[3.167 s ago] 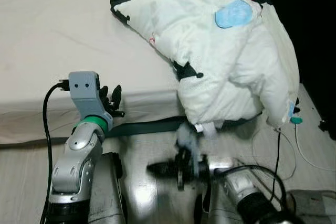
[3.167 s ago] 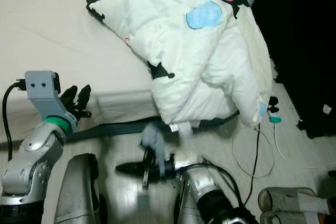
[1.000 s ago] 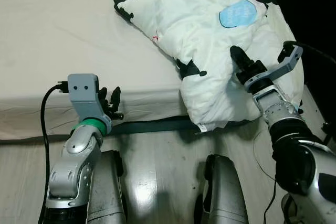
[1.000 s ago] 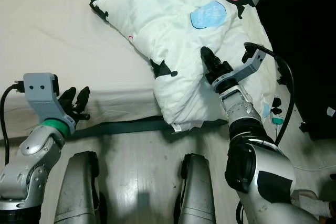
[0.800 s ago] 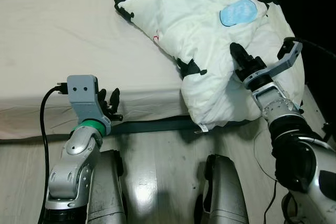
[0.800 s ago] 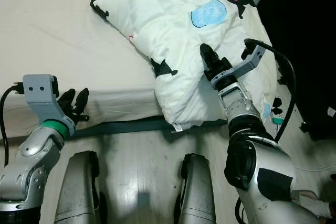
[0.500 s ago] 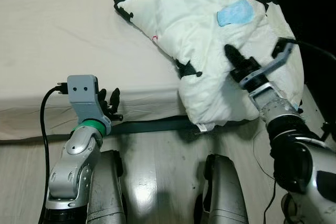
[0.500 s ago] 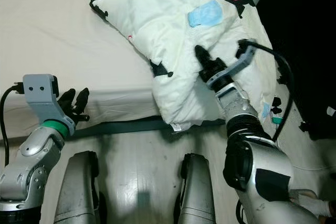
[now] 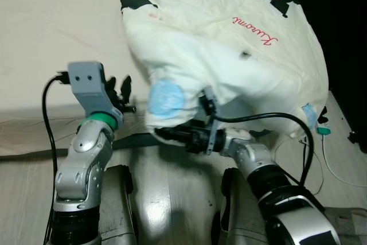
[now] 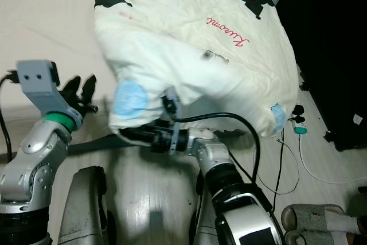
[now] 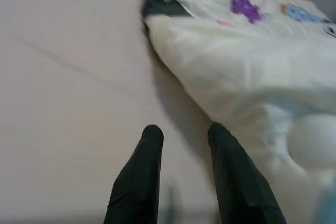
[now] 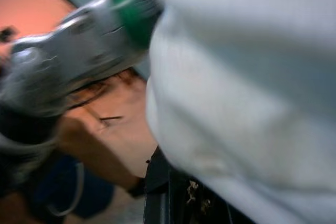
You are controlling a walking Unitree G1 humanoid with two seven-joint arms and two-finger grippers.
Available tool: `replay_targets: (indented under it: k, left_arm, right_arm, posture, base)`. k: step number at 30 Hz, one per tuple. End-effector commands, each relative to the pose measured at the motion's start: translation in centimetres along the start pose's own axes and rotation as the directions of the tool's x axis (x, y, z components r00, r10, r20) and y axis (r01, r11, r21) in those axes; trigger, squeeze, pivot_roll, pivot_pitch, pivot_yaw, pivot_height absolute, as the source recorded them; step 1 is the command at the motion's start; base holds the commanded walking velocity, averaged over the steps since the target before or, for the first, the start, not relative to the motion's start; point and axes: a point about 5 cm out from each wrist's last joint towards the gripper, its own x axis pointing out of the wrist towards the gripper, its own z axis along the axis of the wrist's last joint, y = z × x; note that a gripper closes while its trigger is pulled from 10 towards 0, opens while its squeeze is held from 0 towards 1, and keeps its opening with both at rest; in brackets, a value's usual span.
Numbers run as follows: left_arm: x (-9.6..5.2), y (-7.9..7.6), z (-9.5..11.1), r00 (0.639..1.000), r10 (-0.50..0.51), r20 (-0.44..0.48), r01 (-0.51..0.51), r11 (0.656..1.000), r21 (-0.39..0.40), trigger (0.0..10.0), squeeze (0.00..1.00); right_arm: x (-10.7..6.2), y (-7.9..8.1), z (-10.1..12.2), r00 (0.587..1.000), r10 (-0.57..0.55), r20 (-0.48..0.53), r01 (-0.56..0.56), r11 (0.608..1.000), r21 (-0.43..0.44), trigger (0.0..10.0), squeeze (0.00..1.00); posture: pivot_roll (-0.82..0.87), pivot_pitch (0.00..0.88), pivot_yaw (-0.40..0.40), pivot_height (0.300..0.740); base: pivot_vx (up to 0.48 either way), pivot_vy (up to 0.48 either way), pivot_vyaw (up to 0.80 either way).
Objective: Clean up the room
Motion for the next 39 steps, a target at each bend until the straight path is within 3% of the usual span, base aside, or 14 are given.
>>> replay_targets:
  k: [1,4,5,16,21,24,28,29,31,32,33,34,38,39]
  left_arm:
    - [0.1,0.1,0.1,1.000,0.007,0.005,-0.007,1.000,-0.010,10.0,0.00]
    - [0.2,0.1,0.5,1.000,0.006,0.018,-0.006,1.000,-0.009,10.0,0.00]
    - [0.2,0.1,0.6,1.000,0.004,0.022,-0.004,1.000,-0.004,10.0,0.00]
    - [0.2,-0.3,0.7,0.998,-0.016,0.053,0.012,0.997,0.079,10.0,0.00]
    - [-0.1,-1.4,0.3,0.996,-0.089,0.025,0.088,0.995,0.038,10.0,0.00]
    - [-1.0,-2.8,-1.8,0.977,-0.203,-0.068,0.205,0.979,0.022,10.0,0.00]
    - [-1.2,-3.0,-2.3,0.973,-0.212,-0.086,0.214,0.977,0.022,10.0,0.00]
    - [-1.2,-3.5,-3.2,0.969,-0.224,-0.105,0.228,0.973,0.023,10.0,0.00]
    - [-1.0,-5.1,-4.7,0.949,-0.282,-0.141,0.289,0.957,0.034,10.0,0.00]
    - [-1.0,-5.1,-4.7,0.949,-0.282,-0.141,0.289,0.957,0.034,10.0,0.00]
    - [-1.0,-5.5,-5.1,0.942,-0.298,-0.151,0.307,0.951,0.036,10.0,0.00]
    - [-1.0,-5.5,-5.1,0.942,-0.298,-0.151,0.307,0.951,0.036,10.0,0.00]
    - [-1.0,-6.1,-7.5,0.926,-0.309,-0.218,0.345,0.927,0.147,10.0,0.00]
    - [-1.0,-6.1,-7.5,0.926,-0.309,-0.218,0.345,0.927,0.147,10.0,0.00]
  right_arm:
    - [1.8,1.2,-1.7,0.994,0.101,-0.028,-0.099,0.993,0.068,0.0,0.00]
    - [3.2,1.9,-2.9,0.990,0.136,-0.043,-0.130,0.984,0.118,1.5,0.00]
    - [3.7,2.1,-3.6,0.990,0.130,-0.056,-0.122,0.983,0.138,10.0,0.00]
    - [-0.4,3.7,-7.7,0.978,0.012,-0.210,0.063,0.936,0.347,10.0,0.00]
    - [-2.4,4.4,-7.9,0.971,-0.010,-0.237,0.081,0.954,0.290,10.0,0.00]
    - [-2.8,4.9,-5.5,0.975,-0.103,-0.195,0.119,0.990,0.071,10.0,0.00]
    - [-2.9,5.0,-4.7,0.973,-0.151,-0.177,0.157,0.987,0.018,10.0,0.00]
    - [-3.9,4.0,-3.0,0.938,-0.330,-0.109,0.320,0.942,-0.097,10.0,0.00]
    - [-8.7,2.3,0.8,0.723,-0.684,0.099,0.682,0.682,-0.264,10.0,0.00]
    - [-8.7,2.3,0.8,0.723,-0.684,0.099,0.682,0.682,-0.264,10.0,0.00]
    - [-10.1,2.1,1.7,0.645,-0.747,0.160,0.754,0.591,-0.287,10.0,0.00]
    - [-10.1,2.1,1.7,0.645,-0.747,0.160,0.754,0.591,-0.287,10.0,0.00]
    - [-15.5,0.7,1.4,0.429,-0.884,0.184,0.888,0.375,-0.266,10.0,0.00]
    - [-15.5,0.7,1.4,0.429,-0.884,0.184,0.888,0.375,-0.266,10.0,0.00]
  posture:
    - [0.16,0.245,-0.007,0.501]
    - [0.16,0.236,-0.010,0.501]
    - [0.16,0.236,-0.010,0.501]
    - [0.14,0.221,-0.019,0.501]
    - [0.13,0.225,-0.019,0.501]
    - [0.12,0.231,-0.017,0.501]
    - [0.12,0.232,-0.017,0.501]
    - [0.11,0.238,-0.009,0.501]
    - [0.08,0.242,0.004,0.501]
    - [0.08,0.242,0.004,0.501]
    - [0.07,0.241,0.009,0.501]
    - [0.07,0.241,0.009,0.501]
    - [0.06,0.242,0.020,0.501]
    - [0.06,0.242,0.020,0.501]
  base:
    - [0.000,0.000,0.00]
    - [0.000,0.000,0.00]
    - [0.000,0.000,0.00]
    - [0.000,0.000,0.00]
    - [0.000,0.000,0.00]
    - [0.000,0.000,0.00]
    - [0.000,0.000,0.00]
    - [0.000,0.000,0.00]
    - [0.000,0.000,0.00]
    - [0.000,0.000,0.00]
    - [0.000,0.000,0.00]
    - [0.000,0.000,0.00]
    - [0.000,0.000,0.00]
    - [0.000,0.000,0.00]
